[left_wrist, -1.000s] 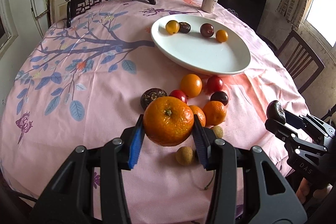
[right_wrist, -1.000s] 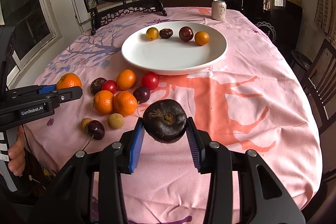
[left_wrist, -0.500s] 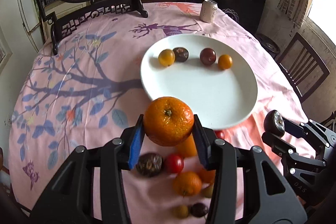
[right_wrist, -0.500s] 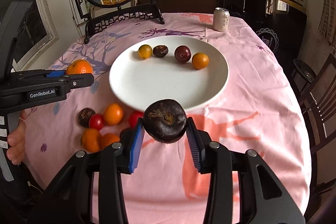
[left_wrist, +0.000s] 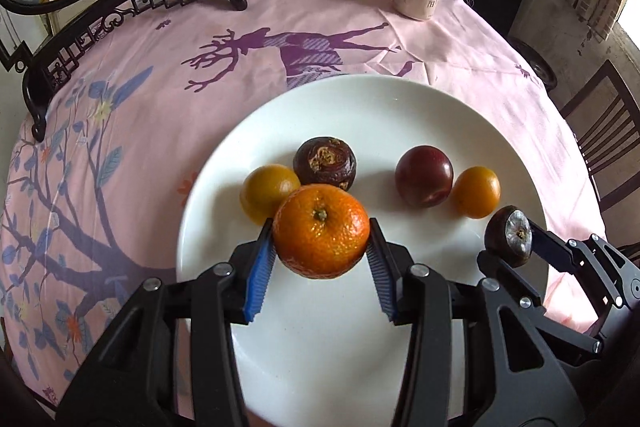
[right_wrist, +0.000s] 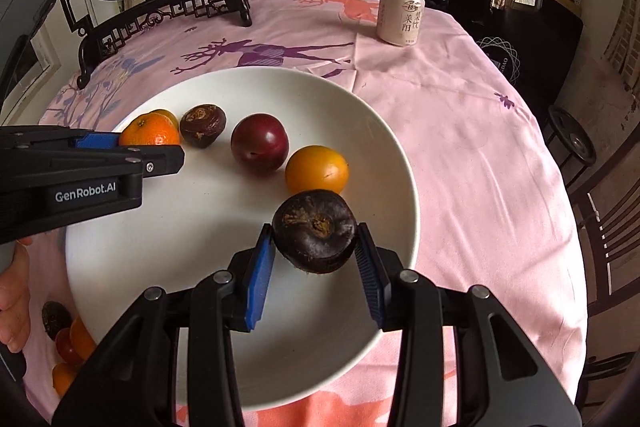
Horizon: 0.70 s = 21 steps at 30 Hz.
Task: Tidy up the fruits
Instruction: 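Place the plum and mandarin on the white plate and open both tools, then grasp a mandarin with the right tool while the left tool grasps a small brown fruit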
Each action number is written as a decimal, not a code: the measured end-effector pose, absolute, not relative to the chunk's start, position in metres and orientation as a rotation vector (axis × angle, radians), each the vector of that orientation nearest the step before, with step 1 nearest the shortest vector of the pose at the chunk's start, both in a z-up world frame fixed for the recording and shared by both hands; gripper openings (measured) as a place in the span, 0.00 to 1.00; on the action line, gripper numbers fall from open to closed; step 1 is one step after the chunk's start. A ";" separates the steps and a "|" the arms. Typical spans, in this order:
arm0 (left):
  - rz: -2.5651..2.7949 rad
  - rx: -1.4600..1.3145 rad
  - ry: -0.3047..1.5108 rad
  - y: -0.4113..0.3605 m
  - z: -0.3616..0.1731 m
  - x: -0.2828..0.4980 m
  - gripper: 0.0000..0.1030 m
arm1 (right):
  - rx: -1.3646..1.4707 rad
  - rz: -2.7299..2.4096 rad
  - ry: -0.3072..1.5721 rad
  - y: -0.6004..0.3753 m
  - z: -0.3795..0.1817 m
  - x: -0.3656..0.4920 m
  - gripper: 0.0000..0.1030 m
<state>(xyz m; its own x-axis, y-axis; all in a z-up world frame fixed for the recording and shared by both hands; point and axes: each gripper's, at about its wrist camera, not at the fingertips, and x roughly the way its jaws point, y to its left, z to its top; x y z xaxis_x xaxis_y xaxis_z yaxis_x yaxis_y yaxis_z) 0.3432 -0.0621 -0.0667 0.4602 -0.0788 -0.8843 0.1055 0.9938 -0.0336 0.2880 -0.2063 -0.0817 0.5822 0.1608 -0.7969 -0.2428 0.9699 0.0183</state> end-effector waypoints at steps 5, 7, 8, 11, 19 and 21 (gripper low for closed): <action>-0.131 0.018 1.001 -0.056 -0.034 0.326 0.63 | -0.110 0.203 0.854 -0.210 -0.062 0.274 0.57; -0.119 0.012 0.962 -0.046 -0.016 0.304 0.68 | -0.084 0.205 0.828 -0.215 -0.046 0.257 0.59; -0.127 0.000 0.944 -0.039 -0.008 0.289 0.72 | -0.073 0.204 0.819 -0.218 -0.038 0.245 0.59; -0.094 0.006 0.886 -0.021 0.005 0.233 0.77 | -0.025 0.224 0.783 -0.223 -0.023 0.198 0.65; -0.052 -0.042 0.824 0.018 -0.017 0.117 0.84 | 0.003 0.270 0.815 -0.211 -0.037 0.106 0.65; -0.029 -0.029 0.814 0.023 -0.021 0.101 0.85 | -0.018 0.271 0.807 -0.205 -0.035 0.097 0.65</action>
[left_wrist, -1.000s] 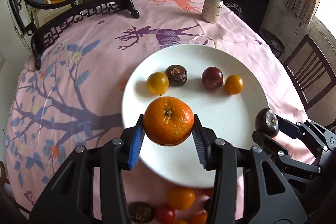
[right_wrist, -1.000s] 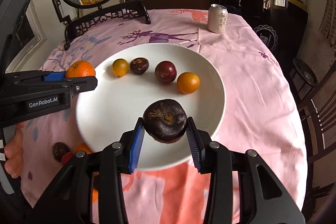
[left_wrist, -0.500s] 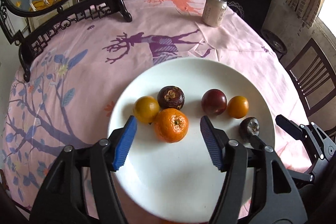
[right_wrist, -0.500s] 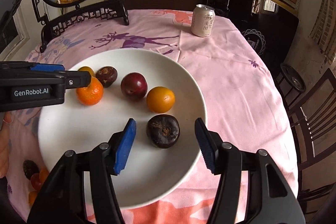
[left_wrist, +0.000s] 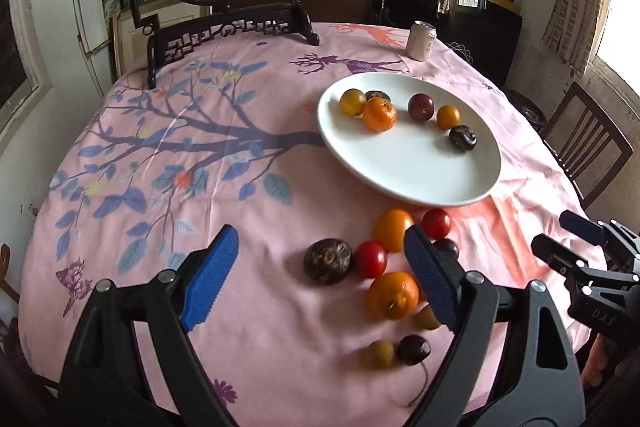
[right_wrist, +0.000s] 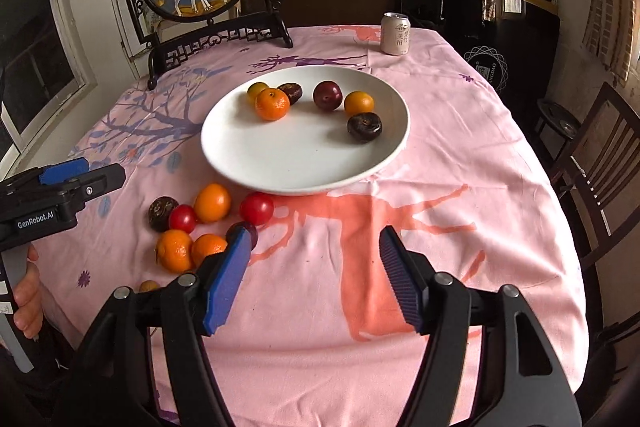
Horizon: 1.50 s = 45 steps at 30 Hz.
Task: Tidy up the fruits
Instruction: 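Grasp a mandarin with the right tool while the left tool grasps a small brown fruit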
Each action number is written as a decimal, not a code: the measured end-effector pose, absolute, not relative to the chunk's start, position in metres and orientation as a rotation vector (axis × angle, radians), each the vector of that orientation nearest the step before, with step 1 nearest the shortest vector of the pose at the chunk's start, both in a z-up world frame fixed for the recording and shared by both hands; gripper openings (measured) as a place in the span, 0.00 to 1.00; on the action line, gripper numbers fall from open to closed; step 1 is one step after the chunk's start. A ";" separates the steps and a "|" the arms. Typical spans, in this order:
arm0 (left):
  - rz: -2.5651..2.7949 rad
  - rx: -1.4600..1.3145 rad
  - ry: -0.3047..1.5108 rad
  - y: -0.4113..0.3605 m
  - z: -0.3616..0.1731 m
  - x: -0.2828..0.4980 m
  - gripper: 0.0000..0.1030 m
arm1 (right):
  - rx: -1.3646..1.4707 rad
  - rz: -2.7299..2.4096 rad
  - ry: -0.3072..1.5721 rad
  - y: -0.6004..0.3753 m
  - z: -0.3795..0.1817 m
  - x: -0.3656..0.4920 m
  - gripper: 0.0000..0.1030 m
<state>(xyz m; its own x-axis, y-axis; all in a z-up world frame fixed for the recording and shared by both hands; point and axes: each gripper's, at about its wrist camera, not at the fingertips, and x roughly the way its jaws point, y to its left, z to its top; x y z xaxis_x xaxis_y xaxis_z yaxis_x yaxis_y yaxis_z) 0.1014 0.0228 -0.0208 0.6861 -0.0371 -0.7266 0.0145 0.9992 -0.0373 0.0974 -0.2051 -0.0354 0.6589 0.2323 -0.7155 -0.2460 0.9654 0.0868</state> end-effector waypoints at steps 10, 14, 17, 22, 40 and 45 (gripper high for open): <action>-0.027 -0.044 0.891 0.041 -0.060 0.052 0.87 | -0.025 0.393 0.843 -0.166 -0.061 0.076 0.65; -0.027 -0.040 0.917 0.047 -0.073 0.044 0.87 | -0.019 0.435 0.856 -0.151 -0.072 0.082 0.56; -0.039 -0.035 0.920 0.047 -0.077 0.039 0.87 | -0.011 0.454 0.884 -0.144 -0.079 0.090 0.47; -0.073 -0.026 0.923 0.045 -0.080 0.038 0.87 | -0.014 0.458 0.925 -0.133 -0.092 0.105 0.41; -0.165 0.037 0.982 0.002 -0.100 0.048 0.78 | -0.031 0.369 0.887 -0.181 -0.082 0.069 0.34; -0.157 0.055 0.959 -0.008 -0.104 0.059 0.55 | 0.013 0.410 0.924 -0.187 -0.096 0.071 0.34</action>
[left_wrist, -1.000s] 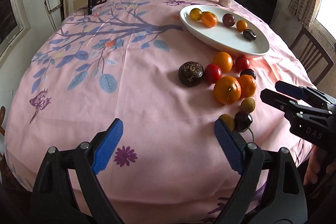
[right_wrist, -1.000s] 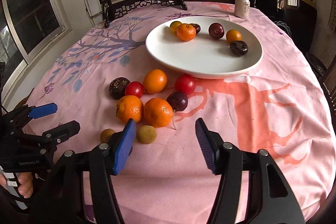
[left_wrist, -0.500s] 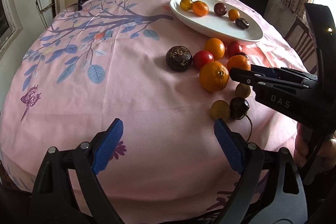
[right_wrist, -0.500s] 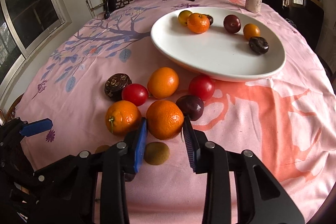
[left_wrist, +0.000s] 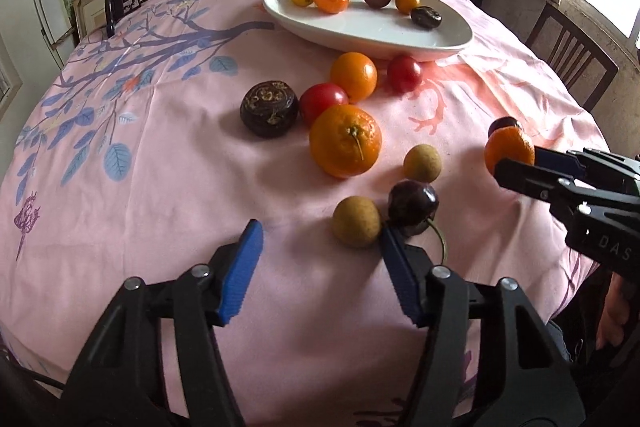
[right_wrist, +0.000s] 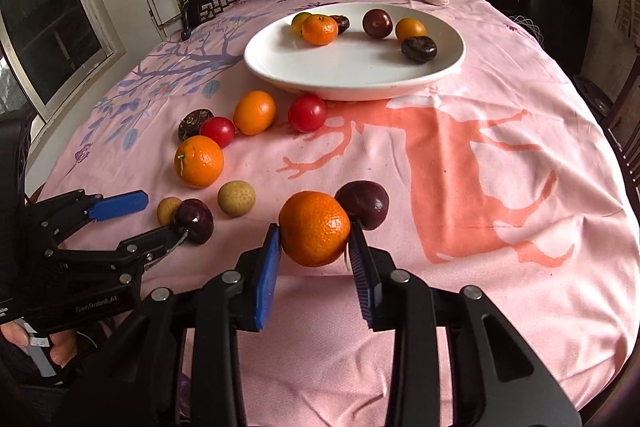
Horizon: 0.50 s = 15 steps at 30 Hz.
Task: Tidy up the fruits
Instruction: 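Grasp a mandarin with the right tool while the left tool grasps a small brown fruit, then carry the mandarin and brown fruit onto the white plate and release them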
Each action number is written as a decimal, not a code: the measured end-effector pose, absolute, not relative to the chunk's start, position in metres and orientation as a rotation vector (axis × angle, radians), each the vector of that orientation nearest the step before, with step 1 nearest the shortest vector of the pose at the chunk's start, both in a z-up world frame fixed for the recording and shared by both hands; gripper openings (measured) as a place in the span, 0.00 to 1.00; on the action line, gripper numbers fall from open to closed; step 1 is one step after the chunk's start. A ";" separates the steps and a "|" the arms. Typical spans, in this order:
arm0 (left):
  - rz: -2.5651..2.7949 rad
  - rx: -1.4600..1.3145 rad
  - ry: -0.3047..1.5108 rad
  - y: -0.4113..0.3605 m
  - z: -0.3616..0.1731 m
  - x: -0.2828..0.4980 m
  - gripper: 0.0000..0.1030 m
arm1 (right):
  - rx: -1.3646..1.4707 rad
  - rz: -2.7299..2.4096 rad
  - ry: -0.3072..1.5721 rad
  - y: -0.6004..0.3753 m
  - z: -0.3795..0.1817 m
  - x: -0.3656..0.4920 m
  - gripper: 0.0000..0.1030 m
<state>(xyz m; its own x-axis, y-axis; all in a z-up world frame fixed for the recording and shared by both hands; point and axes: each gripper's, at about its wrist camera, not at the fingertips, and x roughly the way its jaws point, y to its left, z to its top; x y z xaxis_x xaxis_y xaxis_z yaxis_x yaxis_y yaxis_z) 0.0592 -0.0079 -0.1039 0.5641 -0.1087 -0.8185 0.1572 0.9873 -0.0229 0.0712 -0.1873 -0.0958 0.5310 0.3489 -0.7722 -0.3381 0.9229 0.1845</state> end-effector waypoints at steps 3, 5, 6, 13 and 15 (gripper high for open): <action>-0.165 0.041 0.941 -0.010 -0.105 0.066 0.52 | 0.038 0.430 0.934 -0.190 -0.103 0.077 0.35; -0.172 0.039 0.937 -0.012 -0.104 0.068 0.40 | 0.034 0.433 0.930 -0.189 -0.105 0.079 0.35; -0.173 0.043 0.936 -0.013 -0.103 0.067 0.27 | 0.033 0.433 0.932 -0.189 -0.105 0.079 0.36; -0.191 0.017 0.946 -0.009 -0.102 0.061 0.23 | -0.005 0.419 0.915 -0.188 -0.093 0.069 0.39; -0.195 0.012 0.946 -0.007 -0.101 0.059 0.23 | -0.022 0.413 0.919 -0.183 -0.095 0.071 0.39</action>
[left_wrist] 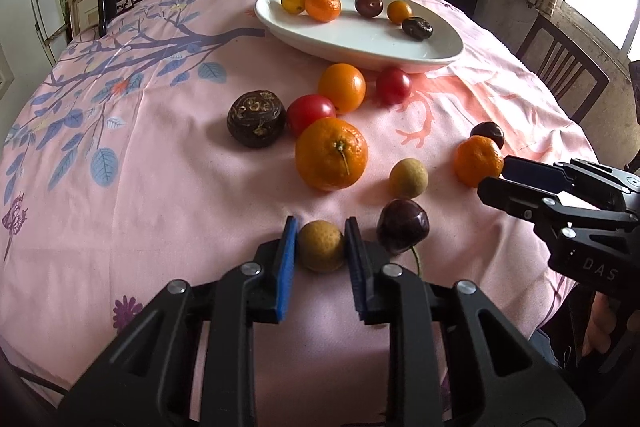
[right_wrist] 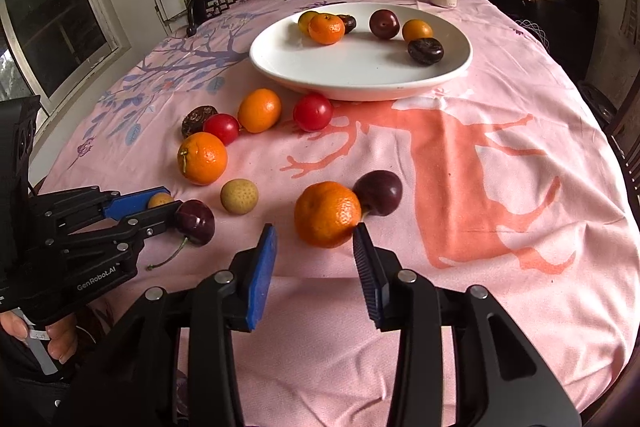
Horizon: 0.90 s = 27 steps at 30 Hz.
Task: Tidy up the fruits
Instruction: 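Carry the mandarin and brown fruit onto the white plate and release them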
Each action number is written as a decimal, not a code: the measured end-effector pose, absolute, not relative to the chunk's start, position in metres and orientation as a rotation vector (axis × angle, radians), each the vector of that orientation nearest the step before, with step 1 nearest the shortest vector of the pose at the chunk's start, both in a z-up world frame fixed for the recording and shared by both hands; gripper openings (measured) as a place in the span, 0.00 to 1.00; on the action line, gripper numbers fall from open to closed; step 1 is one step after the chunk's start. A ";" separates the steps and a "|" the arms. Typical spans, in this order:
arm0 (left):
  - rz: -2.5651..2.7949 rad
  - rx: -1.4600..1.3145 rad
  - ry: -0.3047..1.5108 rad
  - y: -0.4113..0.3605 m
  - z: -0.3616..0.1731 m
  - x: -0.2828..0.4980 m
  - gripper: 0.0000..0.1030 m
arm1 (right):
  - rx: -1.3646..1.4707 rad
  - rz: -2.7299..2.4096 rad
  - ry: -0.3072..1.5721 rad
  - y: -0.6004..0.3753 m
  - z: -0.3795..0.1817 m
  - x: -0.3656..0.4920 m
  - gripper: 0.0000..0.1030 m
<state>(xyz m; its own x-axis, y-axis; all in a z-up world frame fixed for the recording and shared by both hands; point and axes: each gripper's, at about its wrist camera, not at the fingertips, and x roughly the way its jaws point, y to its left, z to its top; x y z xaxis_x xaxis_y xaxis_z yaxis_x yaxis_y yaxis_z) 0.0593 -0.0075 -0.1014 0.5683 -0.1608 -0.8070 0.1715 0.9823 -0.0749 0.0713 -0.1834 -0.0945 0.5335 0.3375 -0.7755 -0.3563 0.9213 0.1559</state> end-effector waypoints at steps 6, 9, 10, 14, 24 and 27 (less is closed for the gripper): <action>-0.197 -0.004 0.947 -0.003 -0.101 0.056 0.23 | -0.025 0.375 0.936 -0.181 -0.103 0.091 0.43; -0.198 -0.012 0.947 -0.001 -0.101 0.056 0.23 | -0.029 0.371 0.937 -0.178 -0.107 0.101 0.41; -0.198 -0.015 0.948 0.000 -0.101 0.056 0.23 | -0.039 0.372 0.932 -0.176 -0.107 0.104 0.37; -0.186 -0.036 0.945 0.009 -0.096 0.055 0.23 | -0.039 0.380 0.919 -0.174 -0.101 0.100 0.36; -0.188 -0.045 0.920 0.013 -0.079 0.057 0.23 | -0.025 0.402 0.885 -0.177 -0.084 0.085 0.36; -0.195 -0.035 0.912 0.010 -0.071 0.063 0.23 | -0.017 0.403 0.889 -0.181 -0.083 0.088 0.36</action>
